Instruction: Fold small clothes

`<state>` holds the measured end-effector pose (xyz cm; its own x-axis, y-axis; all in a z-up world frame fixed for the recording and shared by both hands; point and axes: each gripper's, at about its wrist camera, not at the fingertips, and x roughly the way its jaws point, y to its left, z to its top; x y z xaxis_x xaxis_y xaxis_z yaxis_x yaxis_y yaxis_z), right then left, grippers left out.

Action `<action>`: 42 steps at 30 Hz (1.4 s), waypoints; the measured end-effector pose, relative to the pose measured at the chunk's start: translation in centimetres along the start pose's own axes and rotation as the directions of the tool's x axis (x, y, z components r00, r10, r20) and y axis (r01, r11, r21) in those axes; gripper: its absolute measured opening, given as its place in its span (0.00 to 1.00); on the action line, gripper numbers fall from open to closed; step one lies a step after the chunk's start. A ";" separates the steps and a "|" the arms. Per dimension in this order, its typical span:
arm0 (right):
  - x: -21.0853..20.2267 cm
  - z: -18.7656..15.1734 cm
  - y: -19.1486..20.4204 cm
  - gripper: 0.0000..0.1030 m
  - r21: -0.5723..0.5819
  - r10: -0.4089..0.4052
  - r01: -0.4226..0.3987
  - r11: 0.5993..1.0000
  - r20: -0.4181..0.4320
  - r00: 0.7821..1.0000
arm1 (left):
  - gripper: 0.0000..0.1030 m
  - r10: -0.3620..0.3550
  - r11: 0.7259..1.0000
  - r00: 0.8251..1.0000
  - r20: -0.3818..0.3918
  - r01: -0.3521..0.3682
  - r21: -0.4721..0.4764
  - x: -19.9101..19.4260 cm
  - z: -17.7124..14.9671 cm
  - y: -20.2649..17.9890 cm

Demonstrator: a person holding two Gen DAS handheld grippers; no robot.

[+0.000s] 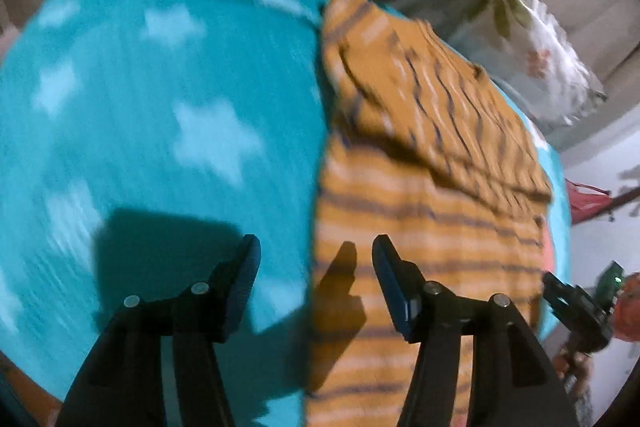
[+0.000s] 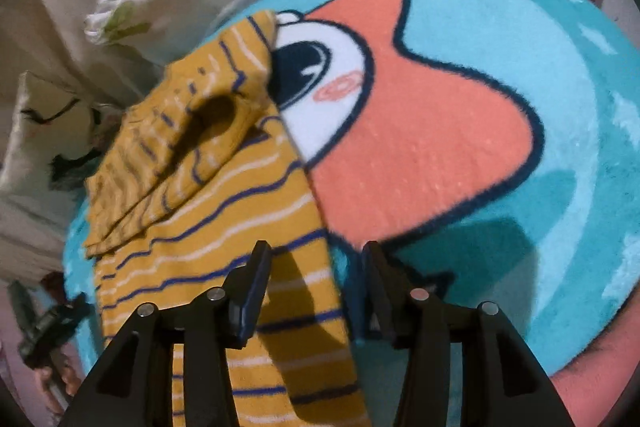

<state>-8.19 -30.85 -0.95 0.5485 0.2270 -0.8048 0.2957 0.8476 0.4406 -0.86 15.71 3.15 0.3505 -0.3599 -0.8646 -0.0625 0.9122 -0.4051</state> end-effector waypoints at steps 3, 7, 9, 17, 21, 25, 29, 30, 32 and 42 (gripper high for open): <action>0.0 -1.3 -0.7 0.53 0.012 0.156 -0.155 0.988 -0.070 0.985 | 0.55 -0.050 0.998 0.999 0.015 0.051 -0.025 0.0 -2.6 -0.4; 0.1 -4.3 -2.2 0.53 0.087 0.358 -0.348 0.933 -0.174 0.917 | 0.31 -0.127 0.990 0.992 -0.005 0.127 -0.063 -0.7 -6.6 -1.5; 0.0 -6.2 -3.4 0.53 0.143 0.448 -0.427 0.893 -0.205 0.870 | 0.30 -0.144 0.987 0.989 0.013 0.145 -0.071 -1.5 -9.0 -2.1; -1.4 -10.5 -4.4 0.53 0.136 0.493 -0.474 0.870 -0.279 0.824 | 0.30 -0.173 0.975 0.983 0.068 0.181 -0.130 -4.0 -14.7 -2.4; -0.9 -12.7 -4.2 0.55 0.112 0.449 -0.439 0.892 -0.338 0.827 | 0.31 -0.169 0.974 0.983 0.068 0.177 -0.140 -4.2 -16.0 -2.4; -0.7 -13.8 -3.8 0.55 0.090 0.433 -0.432 0.898 -0.365 0.824 | 0.48 -0.164 0.972 0.986 0.041 0.168 -0.161 -3.3 -17.5 -2.5; -0.5 -13.8 -3.2 0.55 0.062 0.415 -0.424 0.904 -0.372 0.830 | 0.48 -0.168 0.968 0.986 -0.011 0.163 -0.192 -1.6 -18.8 -2.5; -0.5 -13.9 -3.2 0.55 0.056 0.406 -0.417 0.907 -0.374 0.834 | 0.47 -0.172 0.966 0.985 -0.023 0.164 -0.203 -1.2 -19.1 -2.5; -0.5 -14.3 -3.3 0.54 0.048 0.390 -0.403 0.914 -0.381 0.839 | 0.11 -0.168 0.963 0.985 -0.045 0.154 -0.219 -1.0 -19.2 -2.4; -4.7 -13.3 -1.3 0.08 -0.079 0.395 -0.449 0.890 -0.357 0.847 | 0.08 -0.102 0.975 0.992 0.077 0.116 -0.192 -8.1 -17.7 -4.9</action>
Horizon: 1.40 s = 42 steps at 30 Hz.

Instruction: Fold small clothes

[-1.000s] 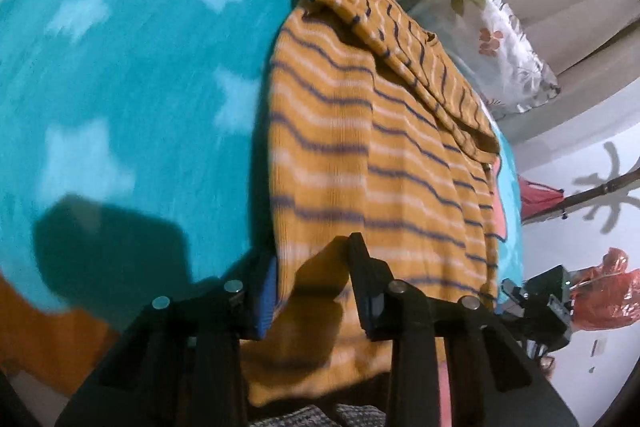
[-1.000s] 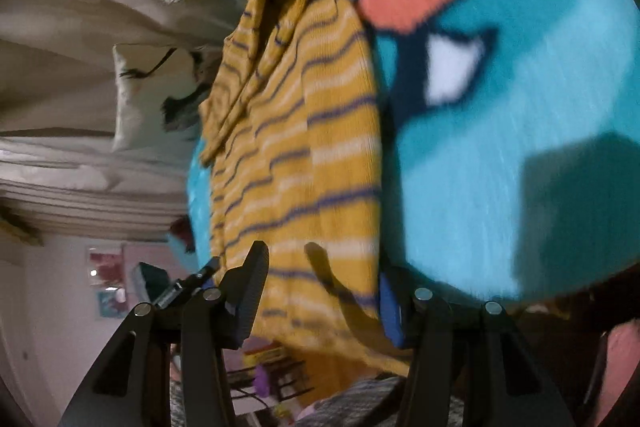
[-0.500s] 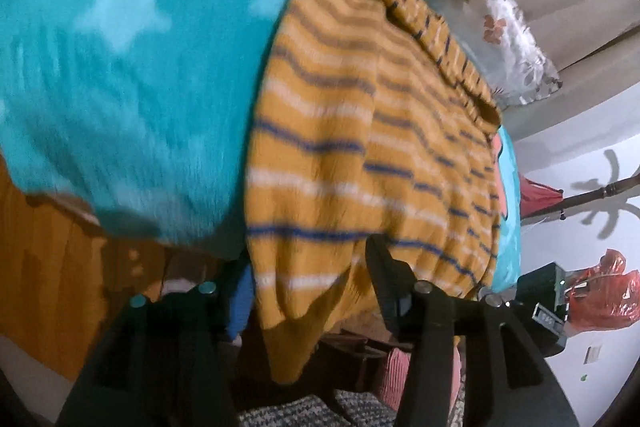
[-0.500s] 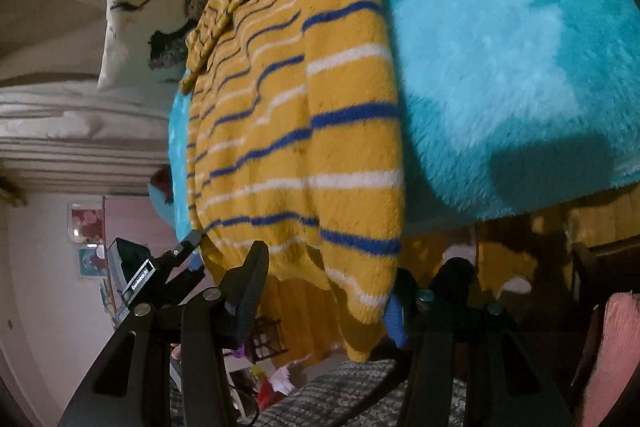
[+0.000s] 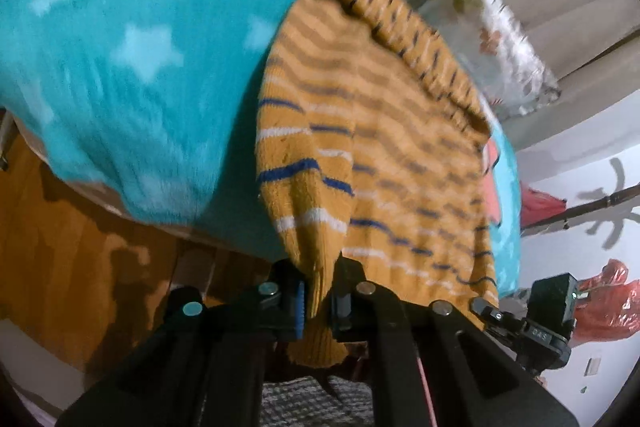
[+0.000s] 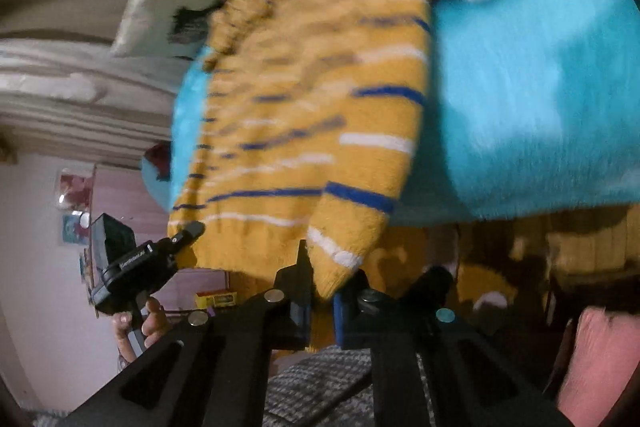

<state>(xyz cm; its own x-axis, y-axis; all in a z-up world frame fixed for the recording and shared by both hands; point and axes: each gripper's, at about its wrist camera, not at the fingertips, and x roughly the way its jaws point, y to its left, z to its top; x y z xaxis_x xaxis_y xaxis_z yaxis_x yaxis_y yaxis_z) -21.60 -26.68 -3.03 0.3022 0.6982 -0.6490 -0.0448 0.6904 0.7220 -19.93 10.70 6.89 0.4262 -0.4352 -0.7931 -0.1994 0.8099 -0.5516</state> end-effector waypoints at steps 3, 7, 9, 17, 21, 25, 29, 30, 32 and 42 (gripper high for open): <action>-2.3 1.7 2.5 0.08 -0.057 0.036 -0.033 0.998 0.063 0.997 | 0.07 -0.020 1.000 0.998 0.064 0.020 0.007 -1.8 2.1 -1.7; -4.7 5.4 5.0 0.08 -0.097 0.071 -0.057 0.994 0.148 0.986 | 0.07 -0.039 0.999 0.993 0.112 0.035 0.039 -1.6 6.0 -3.8; -5.3 8.0 6.2 0.08 -0.117 0.078 -0.057 0.992 0.182 0.980 | 0.07 -0.030 0.998 0.991 0.127 0.023 0.062 -0.4 8.3 -4.4; -4.0 20.2 8.7 0.08 -0.093 0.036 -0.009 0.996 0.283 0.958 | 0.07 -0.039 0.994 0.988 0.152 0.023 0.105 6.9 20.6 -6.8; -1.0 27.1 7.7 0.08 -0.012 -0.027 0.032 0.999 0.303 0.953 | 0.07 0.015 0.993 0.993 0.120 -0.029 0.118 11.5 26.8 -8.2; 2.5 32.1 4.8 0.08 0.113 -0.059 0.025 0.993 0.305 0.950 | 0.08 0.071 0.986 0.995 0.072 -0.080 0.144 16.0 30.8 -8.7; 4.9 34.9 2.7 0.10 0.191 -0.082 0.026 0.981 0.289 0.954 | 0.10 0.073 0.989 0.997 0.017 -0.075 0.129 19.2 33.1 -8.2; 5.4 35.5 2.0 0.10 0.215 -0.088 0.026 0.976 0.282 0.956 | 0.10 0.061 0.991 0.998 0.003 -0.061 0.120 19.7 33.6 -8.0; 5.9 36.3 1.2 0.12 0.250 -0.094 0.024 0.968 0.272 0.958 | 0.13 0.038 0.993 0.999 -0.018 -0.036 0.112 20.4 34.1 -7.7; 6.9 39.0 -1.9 0.55 0.396 -0.066 -0.071 0.916 0.321 0.945 | 0.42 -0.048 0.994 0.998 -0.048 0.053 0.093 20.5 35.5 -6.9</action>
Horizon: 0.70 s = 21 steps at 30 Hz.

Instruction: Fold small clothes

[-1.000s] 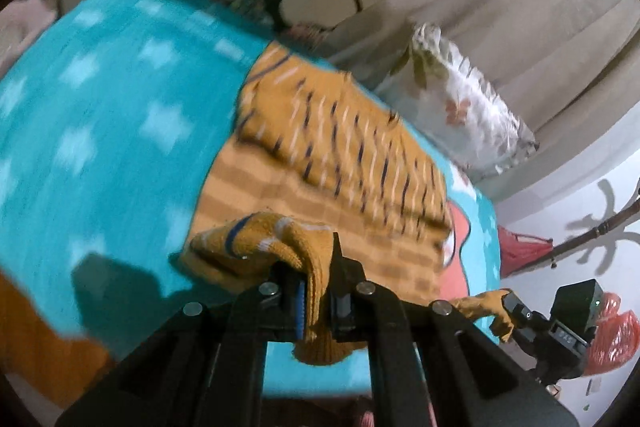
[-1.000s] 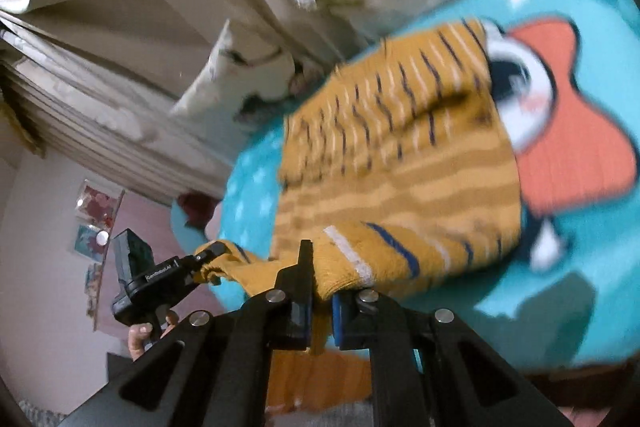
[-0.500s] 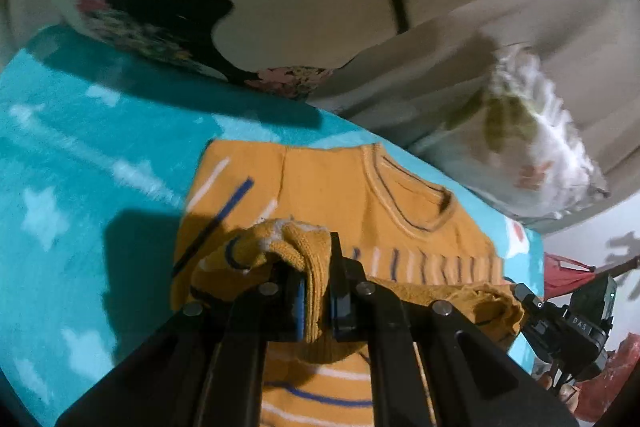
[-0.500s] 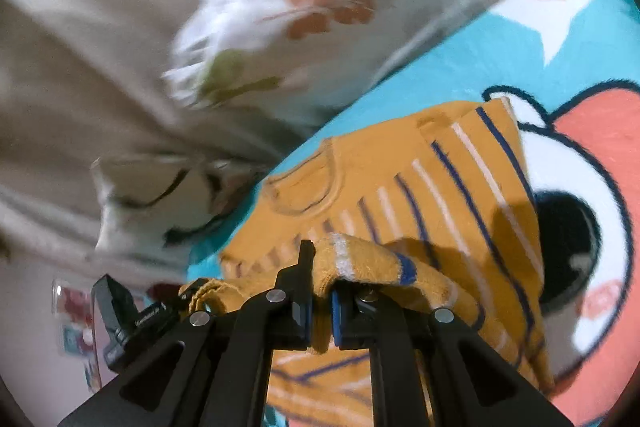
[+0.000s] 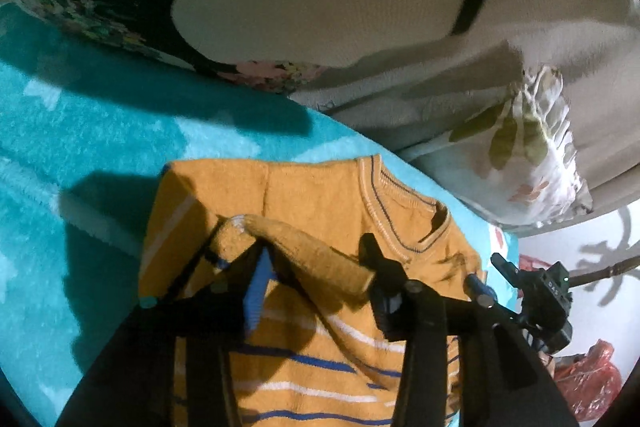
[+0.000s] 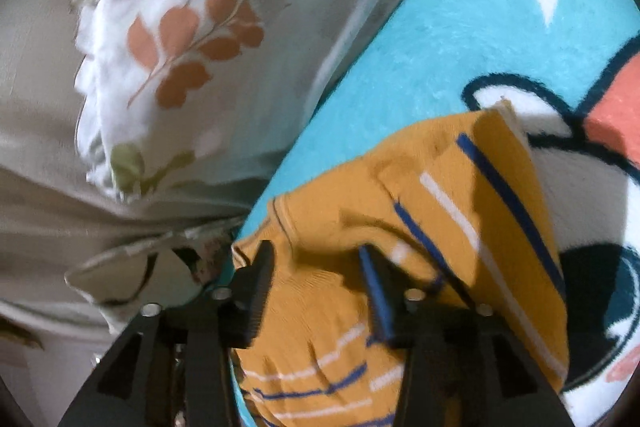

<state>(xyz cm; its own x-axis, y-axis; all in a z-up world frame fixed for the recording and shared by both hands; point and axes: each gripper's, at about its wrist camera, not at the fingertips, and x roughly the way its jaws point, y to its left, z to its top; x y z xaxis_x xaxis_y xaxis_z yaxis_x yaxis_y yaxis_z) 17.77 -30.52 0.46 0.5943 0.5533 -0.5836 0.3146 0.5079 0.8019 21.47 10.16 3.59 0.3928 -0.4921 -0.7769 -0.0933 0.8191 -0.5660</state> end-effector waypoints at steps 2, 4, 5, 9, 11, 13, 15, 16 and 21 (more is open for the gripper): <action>-0.2 0.5 0.0 0.63 0.011 -0.010 0.010 1.000 0.029 1.000 | 0.43 -0.028 0.999 1.000 0.001 0.028 -0.031 -0.2 0.2 0.6; -0.5 1.0 -0.3 0.63 0.048 0.012 -0.015 0.999 0.047 0.999 | 0.43 -0.020 0.999 1.000 0.010 0.020 -0.041 -0.6 0.2 0.9; -0.8 1.2 -0.3 0.63 0.056 0.015 -0.018 0.998 0.053 0.998 | 0.46 -0.007 0.999 1.000 0.021 0.008 -0.038 -0.9 0.1 1.0; -2.8 1.2 0.2 0.64 0.031 0.033 -0.036 0.999 0.071 0.997 | 0.52 0.014 1.000 0.998 0.053 -0.013 -0.020 -2.6 -0.4 1.1; -3.7 0.6 0.4 0.65 0.007 0.027 -0.027 1.000 0.066 0.997 | 0.58 0.042 0.999 0.997 0.067 -0.041 -0.006 -3.5 -0.8 1.3; -4.7 -0.3 0.4 0.65 -0.018 0.012 -0.011 1.000 0.058 0.998 | 0.59 0.078 0.997 0.994 0.071 -0.078 0.001 -4.5 -1.3 2.1; -6.2 -1.4 -0.2 0.65 -0.044 -0.014 0.016 0.999 0.052 0.999 | 0.59 0.123 0.992 0.990 0.068 -0.124 0.007 -5.4 -2.1 3.0; -7.1 -2.2 -0.5 0.65 -0.057 -0.020 0.023 0.998 0.052 0.998 | 0.59 0.139 0.990 0.988 0.063 -0.140 0.008 -5.9 -2.5 3.6; -11.1 -5.2 -3.0 0.65 -0.098 -0.064 0.069 0.993 0.053 0.997 | 0.65 0.162 0.987 0.987 0.022 -0.162 0.003 -7.2 -5.6 5.6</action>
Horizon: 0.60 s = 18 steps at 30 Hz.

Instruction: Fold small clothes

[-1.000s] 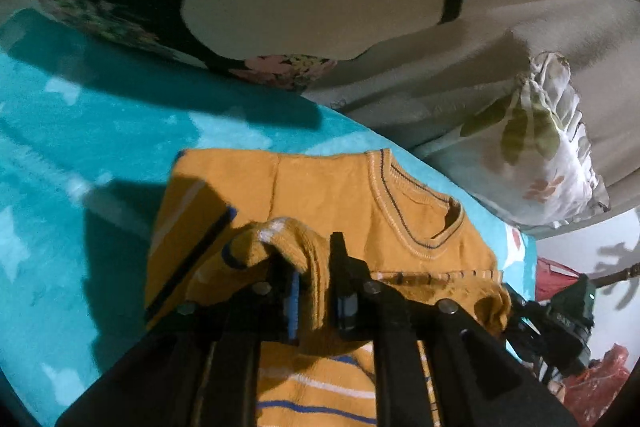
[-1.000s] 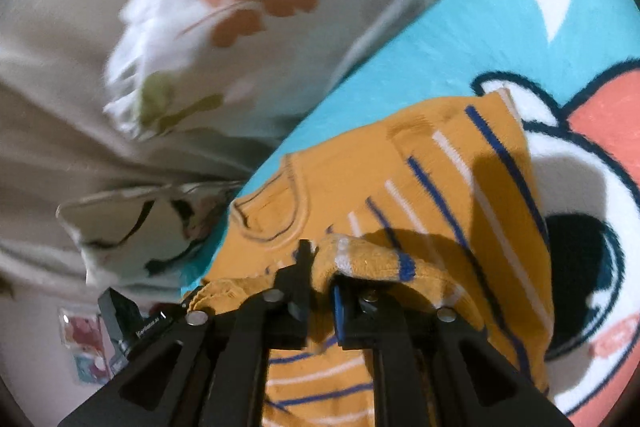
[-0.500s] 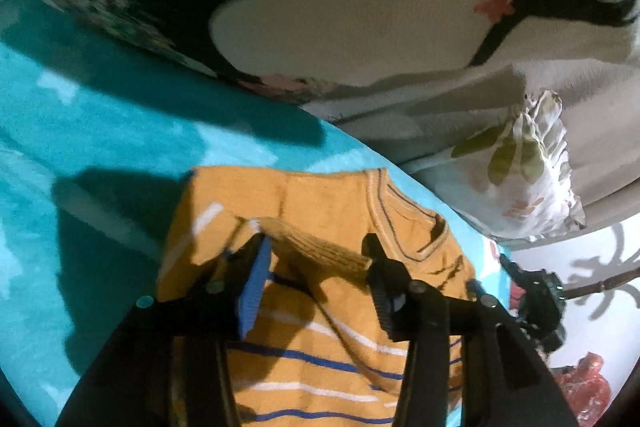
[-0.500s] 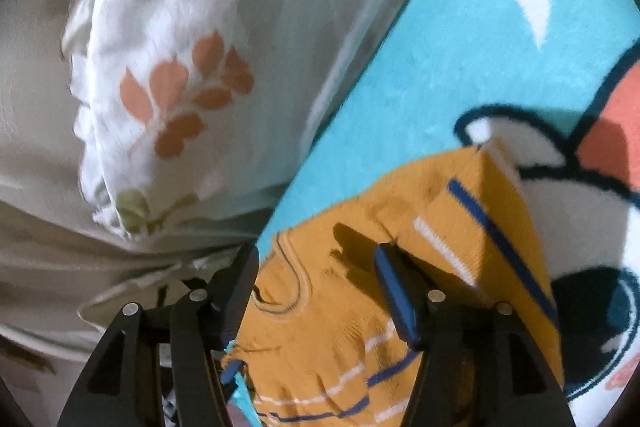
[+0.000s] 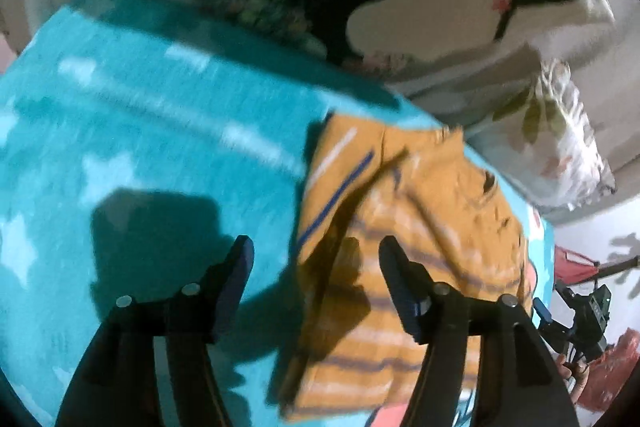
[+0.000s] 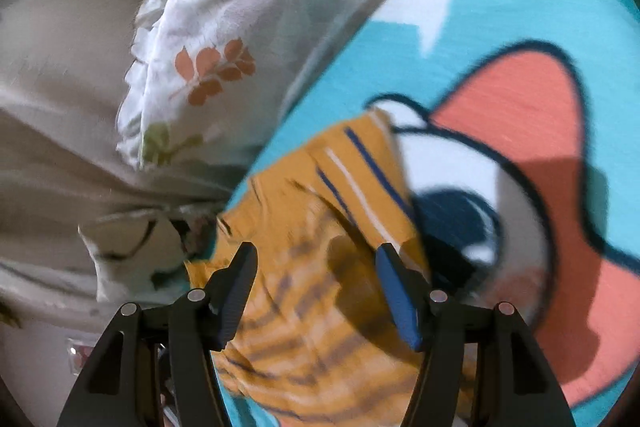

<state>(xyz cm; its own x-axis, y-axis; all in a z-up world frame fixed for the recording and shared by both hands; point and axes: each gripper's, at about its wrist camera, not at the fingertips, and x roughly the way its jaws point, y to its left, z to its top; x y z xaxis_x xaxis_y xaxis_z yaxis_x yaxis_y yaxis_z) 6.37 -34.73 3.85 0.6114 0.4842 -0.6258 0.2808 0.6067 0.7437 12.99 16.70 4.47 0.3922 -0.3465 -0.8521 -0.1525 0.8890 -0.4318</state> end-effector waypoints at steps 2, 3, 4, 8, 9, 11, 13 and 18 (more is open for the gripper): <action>-1.5 -1.6 -1.1 0.65 -0.010 -0.024 0.025 1.000 0.004 1.000 | 0.67 -0.012 1.000 1.000 -0.021 0.012 0.013 -0.1 -1.6 0.2; -2.2 -2.4 -1.8 0.66 -0.013 -0.029 0.029 1.000 0.007 1.000 | 0.67 -0.023 0.999 0.999 -0.033 0.024 0.022 0.0 -2.4 0.2; -2.7 -3.1 -2.3 0.68 -0.011 -0.028 0.028 1.000 0.009 1.000 | 0.67 -0.032 0.999 0.998 -0.044 0.033 0.033 0.2 -3.1 0.1; -3.7 -6.0 -4.2 0.70 -0.001 -0.008 0.008 1.000 -0.007 1.000 | 0.69 -0.082 0.995 0.993 -0.087 0.087 0.049 0.9 -5.5 -0.4; -3.5 -6.9 -4.5 0.70 -0.003 -0.005 0.005 1.000 -0.018 1.000 | 0.69 -0.093 0.994 0.991 -0.096 0.098 0.055 1.2 -6.0 -0.6; -3.3 -7.8 -4.9 0.71 -0.019 -0.025 0.025 1.000 -0.020 0.999 | 0.71 -0.094 0.992 0.989 -0.112 0.103 0.074 2.0 -6.7 -1.6; -2.7 -8.6 -5.1 0.71 -0.027 -0.034 0.033 0.999 -0.018 0.999 | 0.71 -0.059 0.992 0.994 -0.094 0.068 0.105 2.4 -7.1 -2.5; -0.8 -8.2 -4.2 0.73 -0.029 -0.049 0.051 0.998 0.060 0.997 | 0.15 0.018 0.991 0.993 -0.118 -0.001 0.135 3.0 -7.0 -3.9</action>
<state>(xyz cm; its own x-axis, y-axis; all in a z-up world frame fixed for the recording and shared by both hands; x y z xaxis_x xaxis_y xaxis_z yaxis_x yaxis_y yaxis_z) -1.33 -32.51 -0.71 0.6401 0.4152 -0.6464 0.2898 0.6487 0.7037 8.44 10.04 1.52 0.2794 -0.3638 -0.8886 -0.0293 0.9218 -0.3866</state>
